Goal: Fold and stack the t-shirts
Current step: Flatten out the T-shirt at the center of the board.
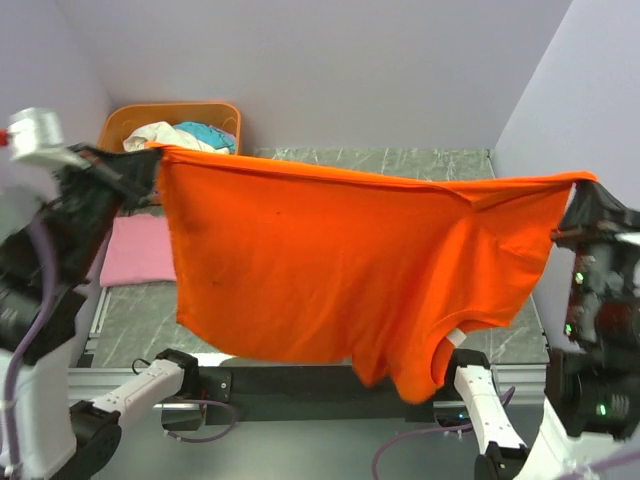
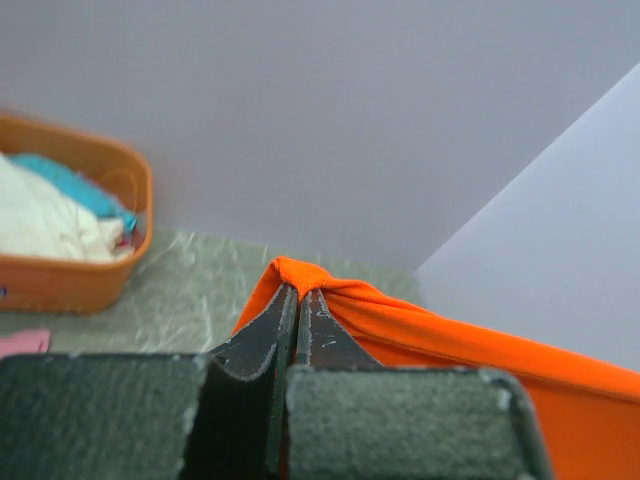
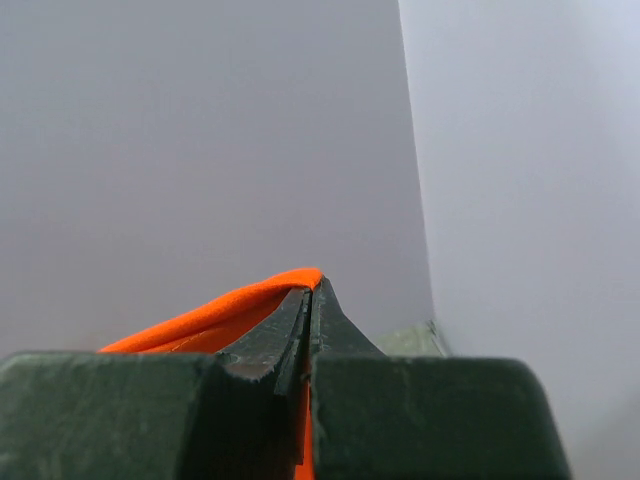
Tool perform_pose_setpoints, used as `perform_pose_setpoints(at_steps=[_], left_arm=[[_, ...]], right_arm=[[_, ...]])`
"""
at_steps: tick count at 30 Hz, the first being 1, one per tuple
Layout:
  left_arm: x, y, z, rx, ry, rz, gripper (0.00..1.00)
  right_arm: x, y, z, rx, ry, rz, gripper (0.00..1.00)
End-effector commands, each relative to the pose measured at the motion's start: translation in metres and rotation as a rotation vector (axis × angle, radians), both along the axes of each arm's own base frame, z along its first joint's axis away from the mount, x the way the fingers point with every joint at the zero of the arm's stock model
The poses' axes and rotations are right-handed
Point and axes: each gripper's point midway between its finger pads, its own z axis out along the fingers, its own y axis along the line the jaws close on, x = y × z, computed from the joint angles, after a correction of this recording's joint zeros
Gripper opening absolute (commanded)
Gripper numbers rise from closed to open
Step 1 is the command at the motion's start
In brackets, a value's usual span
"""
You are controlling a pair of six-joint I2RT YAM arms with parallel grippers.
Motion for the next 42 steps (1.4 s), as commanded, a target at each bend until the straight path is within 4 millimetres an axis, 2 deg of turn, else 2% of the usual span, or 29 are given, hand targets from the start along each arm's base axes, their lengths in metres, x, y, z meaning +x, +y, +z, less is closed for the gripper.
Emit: perform_pose_setpoints(at_steps=[1, 2, 3, 5, 6, 8, 9, 10, 11, 12, 13, 14, 15, 17, 18, 20, 21, 22, 23, 25, 26, 30, 32, 33, 34, 36, 40, 41, 42], left_arm=[[0.058, -0.011, -0.055, 0.098, 0.163, 0.024, 0.01], [0.069, -0.013, -0.066, 0.114, 0.189, 0.033, 0.01], [0.091, -0.017, -0.084, 0.133, 0.238, 0.042, 0.01], [0.121, -0.023, -0.113, 0.164, 0.293, 0.059, 0.02], [0.143, -0.026, -0.135, 0.185, 0.344, 0.077, 0.02], [0.174, -0.031, -0.165, 0.205, 0.373, 0.098, 0.02], [0.196, -0.035, -0.193, 0.230, 0.430, 0.110, 0.02], [0.208, -0.037, -0.211, 0.240, 0.457, 0.118, 0.01], [0.222, -0.040, -0.219, 0.243, 0.457, 0.124, 0.01], [0.241, -0.045, -0.249, 0.265, 0.512, 0.124, 0.01], [0.250, -0.046, -0.261, 0.272, 0.530, 0.139, 0.01], [0.262, -0.048, -0.268, 0.276, 0.526, 0.145, 0.01], [0.276, -0.051, -0.296, 0.300, 0.575, 0.148, 0.01], [0.290, -0.052, -0.313, 0.320, 0.599, 0.157, 0.01], [0.299, -0.055, -0.335, 0.338, 0.637, 0.152, 0.01], [0.310, -0.058, -0.342, 0.350, 0.642, 0.149, 0.01], [0.318, -0.059, -0.353, 0.362, 0.657, 0.149, 0.01], [0.320, -0.059, -0.357, 0.370, 0.663, 0.151, 0.01], [0.323, -0.058, -0.360, 0.388, 0.664, 0.156, 0.01], [0.330, -0.053, -0.367, 0.405, 0.673, 0.172, 0.01], [0.331, -0.052, -0.368, 0.411, 0.672, 0.174, 0.01], [0.343, -0.042, -0.370, 0.386, 0.674, 0.167, 0.01], [0.351, -0.041, -0.361, 0.382, 0.652, 0.172, 0.01], [0.355, -0.038, -0.364, 0.385, 0.657, 0.175, 0.01], [0.361, -0.039, -0.354, 0.379, 0.637, 0.173, 0.01], [0.364, -0.039, -0.350, 0.384, 0.649, 0.165, 0.01], [0.345, -0.037, -0.328, 0.368, 0.637, 0.161, 0.01], [0.339, -0.034, -0.320, 0.359, 0.623, 0.169, 0.01], [0.327, -0.030, -0.288, 0.339, 0.564, 0.183, 0.01]], right_arm=[[0.054, -0.018, -0.030, -0.082, 0.145, -0.076, 0.00], [0.065, -0.017, -0.037, -0.089, 0.170, -0.061, 0.00], [0.086, -0.020, -0.048, -0.088, 0.219, -0.058, 0.00], [0.116, -0.022, -0.074, -0.078, 0.294, -0.046, 0.00], [0.143, -0.025, -0.097, -0.071, 0.350, -0.043, 0.00], [0.167, -0.029, -0.119, -0.054, 0.400, -0.046, 0.00], [0.190, -0.032, -0.140, -0.051, 0.433, -0.043, 0.00], [0.201, -0.033, -0.150, -0.055, 0.445, -0.041, 0.00], [0.212, -0.034, -0.161, -0.059, 0.463, -0.039, 0.00], [0.233, -0.036, -0.182, -0.062, 0.506, -0.035, 0.00], [0.243, -0.037, -0.193, -0.064, 0.529, -0.028, 0.00], [0.261, -0.038, -0.217, -0.059, 0.584, -0.020, 0.00], [0.271, -0.038, -0.227, -0.058, 0.596, -0.015, 0.00], [0.289, -0.036, -0.250, -0.056, 0.642, 0.012, 0.00], [0.303, -0.037, -0.271, -0.050, 0.684, 0.019, 0.00], [0.318, -0.032, -0.290, -0.036, 0.716, 0.058, 0.00], [0.331, -0.029, -0.307, -0.025, 0.750, 0.075, 0.00], [0.336, -0.029, -0.315, -0.021, 0.767, 0.081, 0.00], [0.346, -0.028, -0.335, -0.011, 0.810, 0.091, 0.00], [0.356, -0.026, -0.340, -0.002, 0.826, 0.105, 0.00], [0.361, -0.024, -0.354, 0.019, 0.855, 0.117, 0.00], [0.374, -0.021, -0.358, 0.077, 0.879, 0.135, 0.00], [0.377, -0.020, -0.363, 0.111, 0.891, 0.134, 0.00], [0.377, -0.019, -0.360, 0.123, 0.896, 0.135, 0.00], [0.378, -0.018, -0.360, 0.133, 0.899, 0.134, 0.00], [0.376, -0.017, -0.359, 0.160, 0.915, 0.133, 0.00], [0.360, -0.018, -0.341, 0.208, 0.876, 0.105, 0.00], [0.352, -0.018, -0.322, 0.220, 0.832, 0.097, 0.00], [0.345, -0.018, -0.320, 0.228, 0.830, 0.091, 0.00]])
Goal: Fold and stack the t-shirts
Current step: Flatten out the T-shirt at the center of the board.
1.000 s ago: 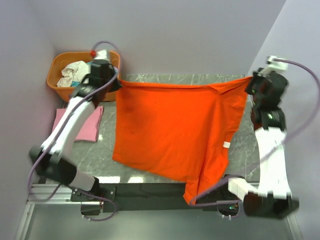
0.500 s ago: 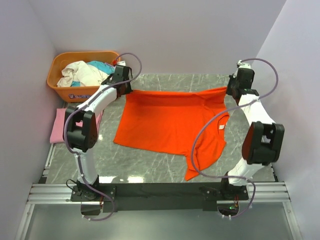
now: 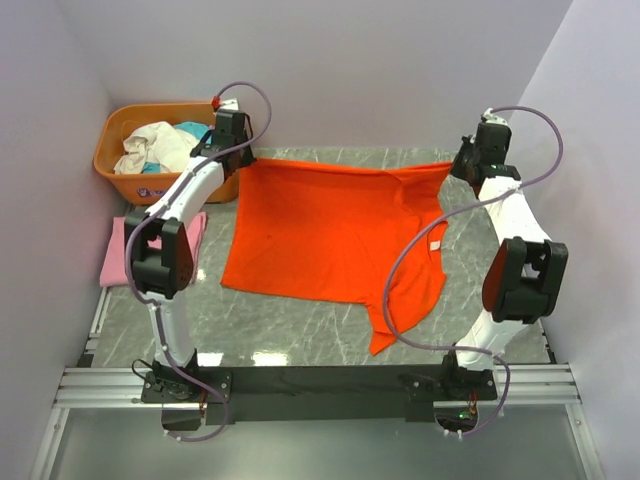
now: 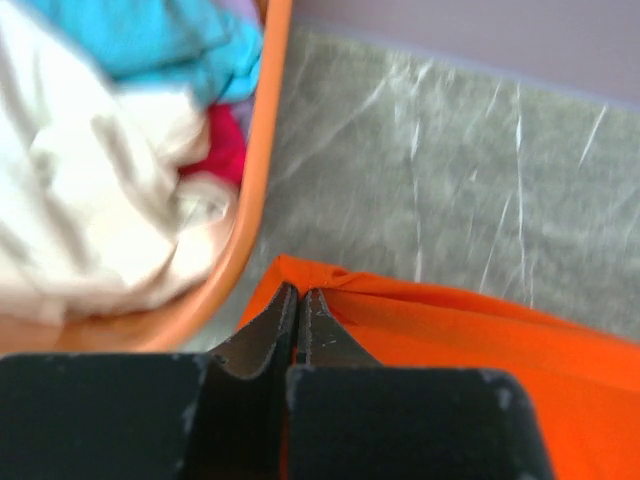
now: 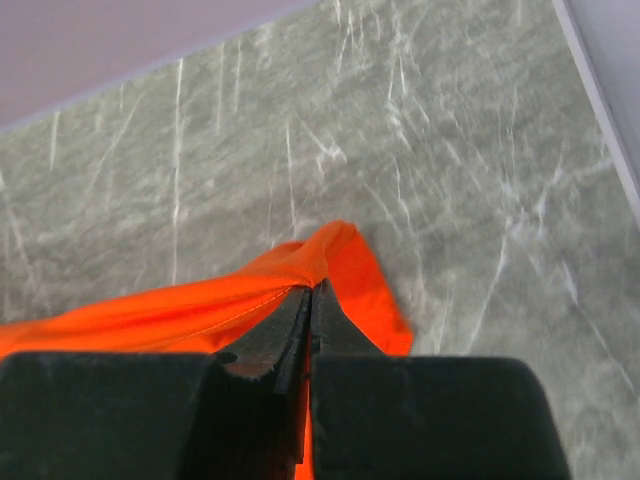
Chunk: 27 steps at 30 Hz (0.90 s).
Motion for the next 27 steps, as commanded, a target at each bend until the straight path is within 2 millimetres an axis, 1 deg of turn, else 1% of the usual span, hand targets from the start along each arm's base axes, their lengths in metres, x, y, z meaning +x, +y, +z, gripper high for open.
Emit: perform_pose_setpoints(at_steps=[1, 2, 3, 4, 5, 6, 7, 8, 9, 10, 11, 12, 13, 14, 16, 17, 18, 19, 20, 21, 22, 23, 24, 25, 26, 27], left_arm=[[-0.034, 0.015, 0.077, -0.012, -0.135, 0.018, 0.01], [-0.044, 0.018, 0.090, -0.013, -0.160, 0.018, 0.01], [-0.061, 0.022, 0.126, -0.028, -0.232, 0.020, 0.01], [-0.071, 0.026, 0.134, -0.026, -0.250, 0.022, 0.01], [-0.082, 0.028, 0.148, -0.028, -0.274, 0.017, 0.01], [-0.102, 0.032, 0.175, -0.039, -0.326, 0.012, 0.01], [-0.112, 0.033, 0.186, -0.045, -0.349, 0.008, 0.01], [-0.122, 0.032, 0.197, -0.058, -0.372, -0.013, 0.01], [-0.139, 0.034, 0.216, -0.073, -0.414, -0.024, 0.01], [-0.149, 0.032, 0.220, -0.081, -0.416, -0.043, 0.01], [-0.168, 0.030, 0.222, -0.108, -0.410, -0.068, 0.01], [-0.174, 0.029, 0.217, -0.119, -0.392, -0.076, 0.01], [-0.180, 0.028, 0.207, -0.141, -0.362, -0.072, 0.01], [-0.189, 0.028, 0.186, -0.153, -0.322, -0.070, 0.01], [-0.201, 0.023, 0.161, -0.200, -0.271, -0.075, 0.01], [-0.212, 0.024, 0.133, -0.210, -0.215, -0.069, 0.01], [-0.218, 0.020, 0.121, -0.237, -0.190, -0.080, 0.01], [-0.228, 0.019, 0.114, -0.251, -0.185, -0.086, 0.01], [-0.236, 0.019, 0.083, -0.253, -0.119, -0.080, 0.01], [-0.241, 0.019, 0.072, -0.269, -0.095, -0.073, 0.01], [-0.249, 0.022, 0.065, -0.273, -0.084, -0.057, 0.01], [-0.258, 0.026, 0.041, -0.260, -0.023, -0.030, 0.01], [-0.263, 0.030, 0.032, -0.266, -0.009, 0.002, 0.01], [-0.267, 0.032, 0.023, -0.268, 0.008, 0.017, 0.01], [-0.276, 0.034, 0.008, -0.272, 0.035, 0.028, 0.01], [-0.278, 0.033, 0.002, -0.282, 0.039, 0.031, 0.01]], right_arm=[[-0.024, -0.002, 0.064, 0.019, -0.130, -0.071, 0.00], [-0.035, 0.001, 0.087, 0.026, -0.182, -0.071, 0.00], [-0.042, 0.003, 0.094, 0.031, -0.195, -0.067, 0.00], [-0.049, 0.005, 0.105, 0.035, -0.218, -0.061, 0.00], [-0.061, 0.009, 0.128, 0.044, -0.271, -0.043, 0.00], [-0.070, 0.011, 0.135, 0.051, -0.276, -0.043, 0.00], [-0.077, 0.014, 0.143, 0.056, -0.294, -0.040, 0.00], [-0.091, 0.015, 0.161, 0.069, -0.336, -0.048, 0.00], [-0.099, 0.021, 0.164, 0.091, -0.334, -0.028, 0.00], [-0.106, 0.026, 0.169, 0.109, -0.347, -0.010, 0.00], [-0.123, 0.040, 0.171, 0.154, -0.328, 0.038, 0.00], [-0.129, 0.046, 0.167, 0.179, -0.308, 0.055, 0.00], [-0.137, 0.052, 0.159, 0.216, -0.285, 0.062, 0.00], [-0.144, 0.063, 0.149, 0.258, -0.249, 0.099, 0.00], [-0.156, 0.074, 0.137, 0.320, -0.214, 0.124, 0.00], [-0.163, 0.082, 0.117, 0.356, -0.155, 0.140, 0.00], [-0.170, 0.094, 0.109, 0.397, -0.123, 0.188, 0.00], [-0.181, 0.102, 0.092, 0.434, -0.056, 0.202, 0.00], [-0.188, 0.113, 0.082, 0.454, -0.013, 0.234, 0.00], [-0.197, 0.126, 0.073, 0.481, 0.030, 0.285, 0.00], [-0.208, 0.133, 0.055, 0.485, 0.091, 0.308, 0.00], [-0.222, 0.140, 0.039, 0.496, 0.168, 0.319, 0.00], [-0.237, 0.158, 0.029, 0.514, 0.220, 0.392, 0.00], [-0.253, 0.165, 0.004, 0.532, 0.303, 0.411, 0.00], [-0.267, 0.171, -0.010, 0.546, 0.369, 0.430, 0.00], [-0.279, 0.181, -0.022, 0.547, 0.419, 0.464, 0.00]])
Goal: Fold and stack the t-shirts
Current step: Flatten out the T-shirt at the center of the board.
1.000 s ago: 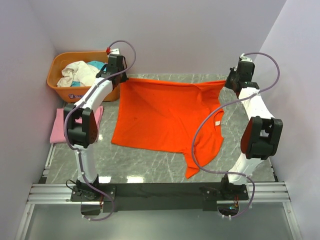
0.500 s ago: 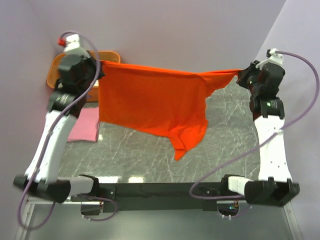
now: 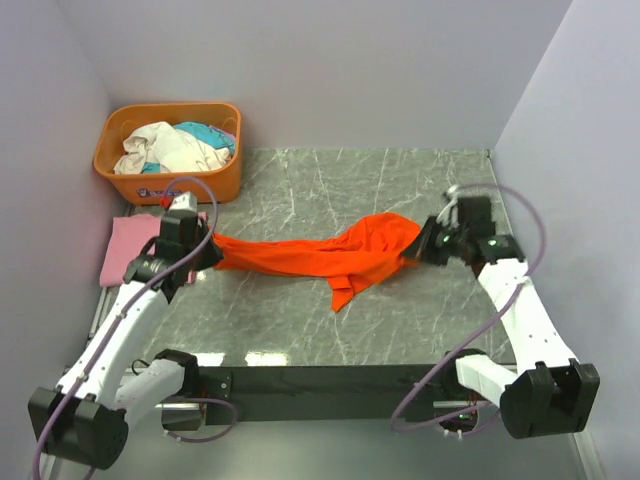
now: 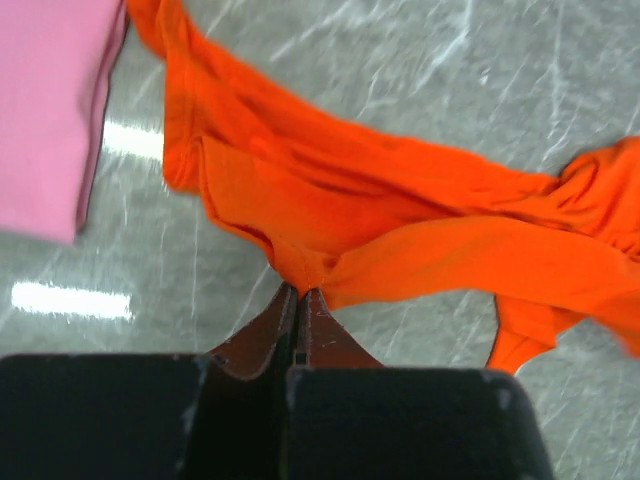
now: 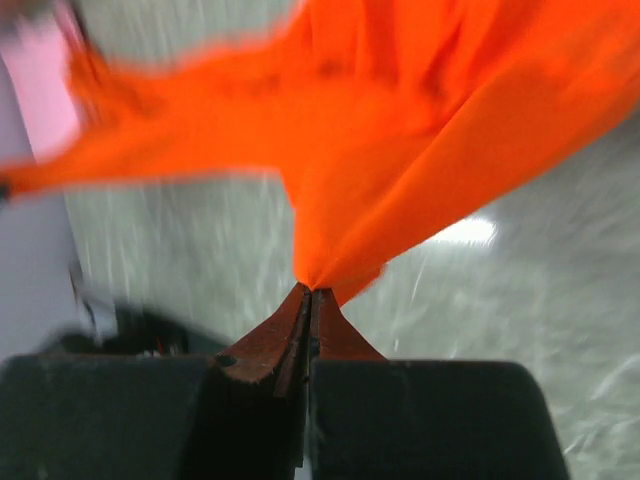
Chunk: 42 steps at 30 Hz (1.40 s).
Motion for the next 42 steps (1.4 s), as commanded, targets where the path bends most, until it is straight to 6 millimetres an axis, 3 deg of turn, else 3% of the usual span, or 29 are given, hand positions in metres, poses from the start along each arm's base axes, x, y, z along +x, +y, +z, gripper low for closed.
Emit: perform_pose_setpoints(at_steps=[1, 5, 7, 8, 9, 12, 16, 18, 21, 23, 25, 33, 42], left_arm=[[-0.013, 0.002, -0.001, -0.066, -0.041, 0.049, 0.01], [-0.017, 0.009, -0.019, -0.047, -0.021, 0.083, 0.01], [-0.017, 0.013, -0.018, -0.029, -0.034, 0.092, 0.01], [-0.016, 0.016, -0.016, -0.016, -0.044, 0.102, 0.01], [-0.016, 0.018, -0.015, -0.007, -0.053, 0.100, 0.01], [-0.015, 0.021, -0.006, 0.003, -0.094, 0.103, 0.01], [-0.017, 0.024, 0.000, 0.016, -0.128, 0.103, 0.01], [-0.018, 0.025, 0.000, 0.028, -0.134, 0.101, 0.01], [-0.018, 0.027, 0.000, 0.039, -0.150, 0.094, 0.01], [-0.017, 0.027, 0.001, 0.042, -0.158, 0.089, 0.01], [-0.015, 0.025, 0.003, 0.038, -0.173, 0.080, 0.01], [-0.007, 0.025, 0.001, 0.053, -0.168, 0.082, 0.01], [0.011, 0.024, 0.003, 0.048, -0.167, 0.090, 0.01]], right_arm=[[-0.066, 0.035, -0.049, 0.059, 0.218, 0.176, 0.00], [-0.122, 0.070, -0.091, 0.139, 0.400, 0.349, 0.01], [-0.142, 0.076, -0.100, 0.157, 0.448, 0.390, 0.22], [-0.144, 0.075, -0.099, 0.159, 0.442, 0.386, 0.30], [-0.141, 0.071, -0.095, 0.137, 0.407, 0.363, 0.45], [-0.113, 0.039, -0.093, -0.065, 0.326, 0.205, 0.57], [-0.067, 0.006, -0.078, -0.201, 0.210, 0.010, 0.57], [-0.050, -0.010, -0.085, -0.249, 0.198, -0.071, 0.57], [-0.032, -0.016, -0.101, -0.220, 0.220, -0.105, 0.51], [-0.016, -0.020, -0.108, -0.208, 0.196, -0.135, 0.38], [-0.003, -0.026, -0.118, -0.179, 0.214, -0.162, 0.34], [0.032, -0.047, -0.162, -0.171, 0.322, -0.247, 0.32], [0.090, -0.077, -0.176, -0.205, 0.364, -0.358, 0.32]])
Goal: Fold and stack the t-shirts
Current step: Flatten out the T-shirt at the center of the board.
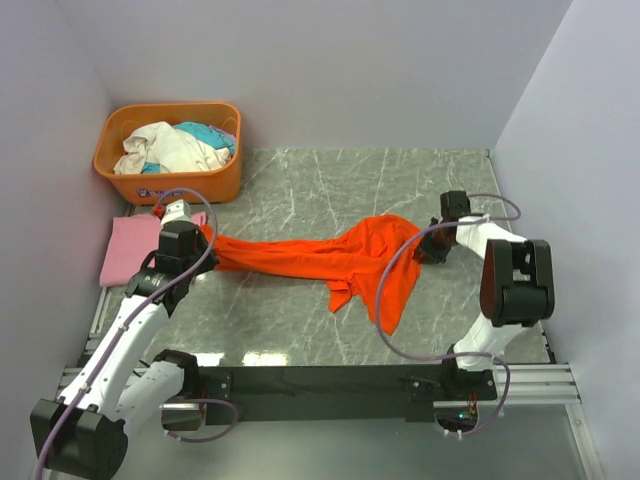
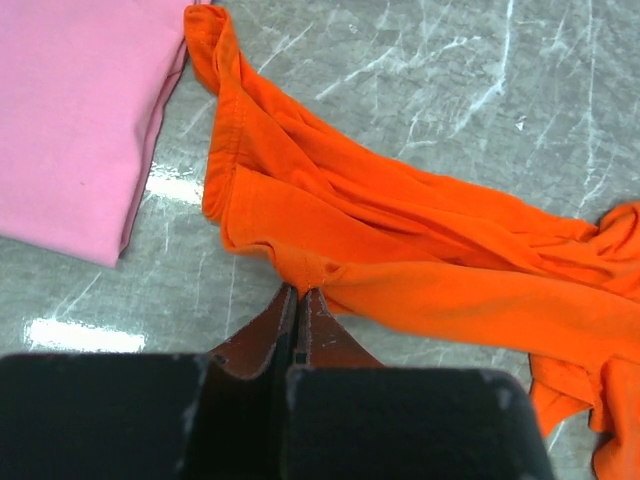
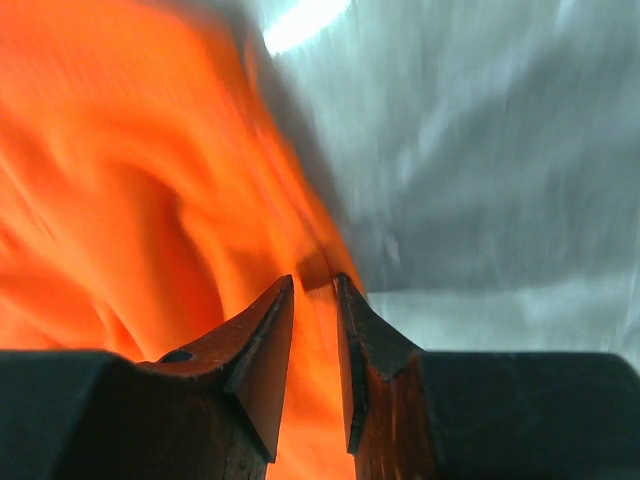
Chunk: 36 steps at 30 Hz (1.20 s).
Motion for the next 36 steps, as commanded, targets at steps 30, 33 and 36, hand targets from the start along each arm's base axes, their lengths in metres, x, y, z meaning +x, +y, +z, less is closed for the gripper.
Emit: perform_pose_setpoints(at_steps=[30, 33, 36], left_arm=[[0.025, -0.001, 0.036, -0.017, -0.133, -0.035, 0.01], [0.025, -0.002, 0.036, -0.019, -0.131, -0.039, 0.01], [0.024, -0.002, 0.036, -0.022, -0.132, -0.043, 0.01]], right_arm=[[-0.142, 0.026, 0.007, -0.064, 0.120, 0.075, 0.46], [-0.145, 0.034, 0.001, -0.043, 0.127, 0.080, 0.46], [-0.144, 0.043, -0.001, -0.049, 0.135, 0.110, 0.46]])
